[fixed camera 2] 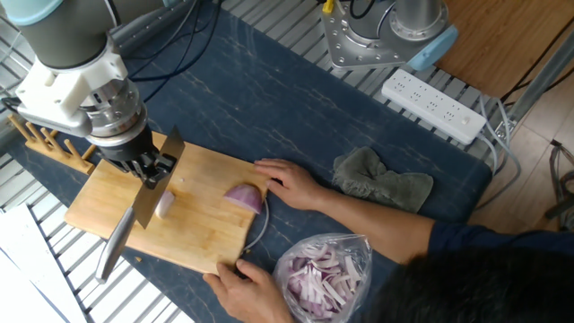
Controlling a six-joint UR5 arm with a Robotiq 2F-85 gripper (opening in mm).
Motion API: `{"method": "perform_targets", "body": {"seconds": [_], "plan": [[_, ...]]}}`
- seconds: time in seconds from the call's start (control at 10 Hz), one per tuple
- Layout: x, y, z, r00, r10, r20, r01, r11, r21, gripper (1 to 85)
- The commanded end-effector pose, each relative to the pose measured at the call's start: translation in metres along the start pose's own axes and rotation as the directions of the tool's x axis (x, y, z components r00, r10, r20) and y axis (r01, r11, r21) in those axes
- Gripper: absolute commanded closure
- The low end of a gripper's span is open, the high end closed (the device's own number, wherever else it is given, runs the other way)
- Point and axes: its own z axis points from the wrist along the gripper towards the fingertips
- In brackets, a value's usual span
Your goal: Chop the onions
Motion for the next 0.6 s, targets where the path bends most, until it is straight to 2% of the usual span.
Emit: {"method": "perform_targets", "body": {"seconds": [0.0, 0.5], "plan": [[-0.0017, 0.0020, 0.0002, 1.000, 0.004, 0.009, -0.004, 1.000, -0.012, 84.7], [-0.0012, 0.0008, 0.0008, 1.000, 0.001, 0.012, -0.001, 1.000, -0.019, 84.7]]}}
